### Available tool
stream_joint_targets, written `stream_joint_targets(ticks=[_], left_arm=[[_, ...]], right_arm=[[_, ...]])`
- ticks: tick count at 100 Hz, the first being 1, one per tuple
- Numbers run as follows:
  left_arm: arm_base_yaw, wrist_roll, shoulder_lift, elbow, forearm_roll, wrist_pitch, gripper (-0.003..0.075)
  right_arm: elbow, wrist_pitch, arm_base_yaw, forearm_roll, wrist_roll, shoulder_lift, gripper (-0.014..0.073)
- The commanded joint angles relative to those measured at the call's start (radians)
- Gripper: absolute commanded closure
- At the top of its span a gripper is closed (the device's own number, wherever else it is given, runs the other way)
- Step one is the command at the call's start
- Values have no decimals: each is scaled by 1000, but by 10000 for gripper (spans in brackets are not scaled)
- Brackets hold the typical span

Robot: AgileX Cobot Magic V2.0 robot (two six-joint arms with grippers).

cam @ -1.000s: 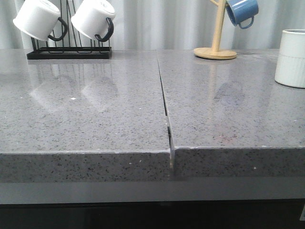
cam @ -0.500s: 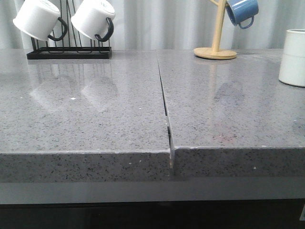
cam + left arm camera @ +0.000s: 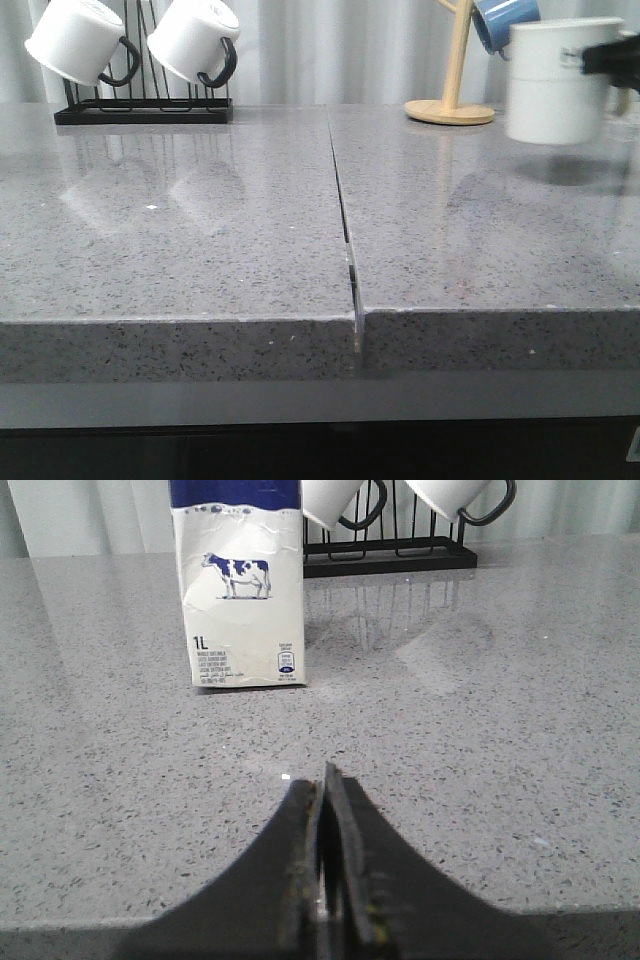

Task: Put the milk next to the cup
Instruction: 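Grasp the white HOME mug by its handle with the right gripper, then carry the mug toward the table center and set it down, then open the right gripper and withdraw it from the mug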

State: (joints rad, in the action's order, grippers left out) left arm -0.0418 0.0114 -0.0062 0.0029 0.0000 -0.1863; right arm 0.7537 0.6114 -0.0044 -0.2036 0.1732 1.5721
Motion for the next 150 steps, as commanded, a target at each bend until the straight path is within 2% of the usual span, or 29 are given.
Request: stream_joint_targets(ticks=[1,24,48,79,86,98,108,134,150], left_arm=[[-5,9,-31,41,-5,74,741],[-5,9,-31,41,-5,74,741],[-5,9,-31,41,-5,74,741],[-5,9,-31,41,-5,74,741],[-5,9,-31,41,-5,74,741],[-5,9,-31,41,-5,74,741],[-5,9,-31,41,-5,74,741],[-5,9,-31,41,-5,74,741],[-5,9,-31,41,-5,74,741]], right_arm=[[25,63,77,30,-7,-63,661],[25,87,284,153,-7,-46,661],[25,216,392,180,-7,63,661],[25,261,411,181,-7,141,650],[25,261,411,181,-7,140,593],[20,260,411,181,-7,138,440],[0,280,411,181,-7,136,375],[-114,377,410,181,-7,78,374],[-209,385,410,181,-7,-15,374]])
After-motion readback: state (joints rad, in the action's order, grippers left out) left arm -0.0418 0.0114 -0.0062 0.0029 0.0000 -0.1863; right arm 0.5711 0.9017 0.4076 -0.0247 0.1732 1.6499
